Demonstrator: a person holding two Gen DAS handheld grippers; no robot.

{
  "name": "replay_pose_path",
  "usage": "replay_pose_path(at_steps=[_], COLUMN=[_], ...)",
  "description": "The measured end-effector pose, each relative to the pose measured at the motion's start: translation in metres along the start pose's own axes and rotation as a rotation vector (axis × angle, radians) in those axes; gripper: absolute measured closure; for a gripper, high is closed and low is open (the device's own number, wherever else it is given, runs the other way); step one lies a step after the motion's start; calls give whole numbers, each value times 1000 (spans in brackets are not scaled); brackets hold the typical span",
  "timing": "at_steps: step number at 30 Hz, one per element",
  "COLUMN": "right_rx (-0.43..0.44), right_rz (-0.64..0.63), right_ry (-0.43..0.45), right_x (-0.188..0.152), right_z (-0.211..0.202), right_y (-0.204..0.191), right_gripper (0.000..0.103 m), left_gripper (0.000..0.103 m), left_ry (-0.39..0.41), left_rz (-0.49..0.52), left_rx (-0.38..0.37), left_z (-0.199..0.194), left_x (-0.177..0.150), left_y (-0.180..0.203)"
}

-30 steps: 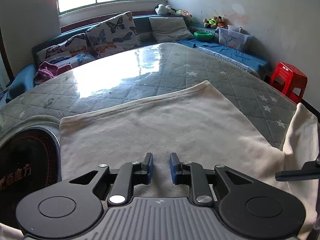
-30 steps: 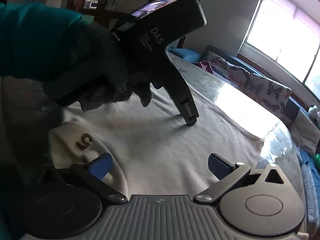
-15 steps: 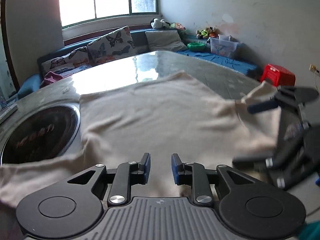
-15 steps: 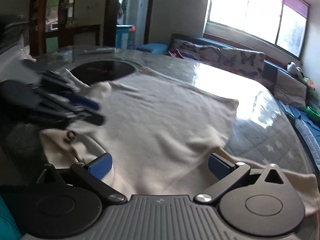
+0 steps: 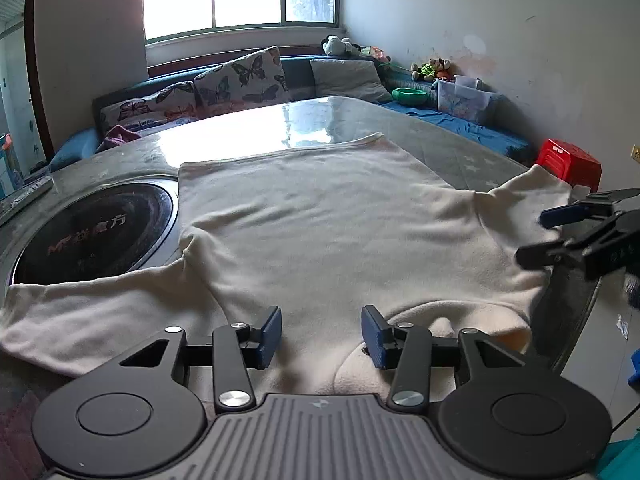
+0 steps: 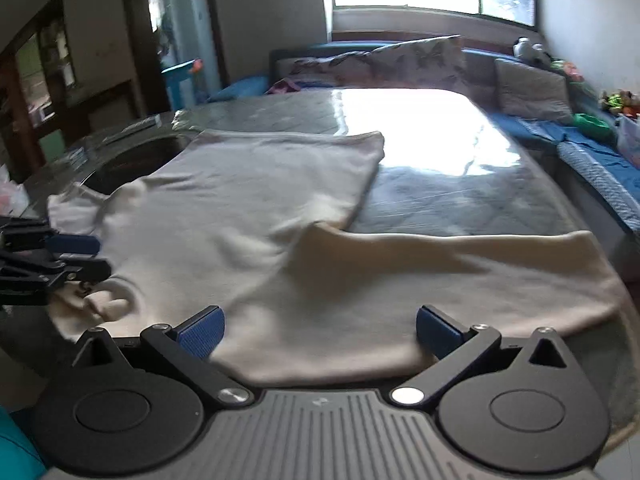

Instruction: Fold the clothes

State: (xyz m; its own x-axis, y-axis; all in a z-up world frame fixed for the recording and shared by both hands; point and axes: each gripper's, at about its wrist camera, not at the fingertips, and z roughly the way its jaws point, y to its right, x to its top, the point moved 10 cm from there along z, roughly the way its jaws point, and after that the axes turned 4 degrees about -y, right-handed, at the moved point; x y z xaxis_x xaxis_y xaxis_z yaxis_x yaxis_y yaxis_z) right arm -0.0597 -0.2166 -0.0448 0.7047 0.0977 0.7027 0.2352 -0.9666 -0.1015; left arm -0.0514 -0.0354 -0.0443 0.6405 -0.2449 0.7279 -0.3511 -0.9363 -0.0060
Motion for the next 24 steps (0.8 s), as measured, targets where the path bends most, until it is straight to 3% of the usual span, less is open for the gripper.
replay_pose_path(at_steps=[4,10,17,19,24], right_rx=[-77,-237,-298,-311,-336], right_rz=[63,154,270,308,348], right_ry=[51,36,98,111,122], right_x=[9,3,-3,-6,-9], right_z=[-8,6,-10,-13,-17], right_y=[38,105,133,140,149], right_gripper=[0,0,0,0,0], left_gripper=[52,49,42,35,34], left_ry=[-5,-10,1,7,3], left_rz=[8,3,-13,-10,-8], left_rx=[8,24,26,19,8], left_z=[1,1,1,2,6], left_x=[1,2,10,13,14], left_y=[0,-2,-1,3,9])
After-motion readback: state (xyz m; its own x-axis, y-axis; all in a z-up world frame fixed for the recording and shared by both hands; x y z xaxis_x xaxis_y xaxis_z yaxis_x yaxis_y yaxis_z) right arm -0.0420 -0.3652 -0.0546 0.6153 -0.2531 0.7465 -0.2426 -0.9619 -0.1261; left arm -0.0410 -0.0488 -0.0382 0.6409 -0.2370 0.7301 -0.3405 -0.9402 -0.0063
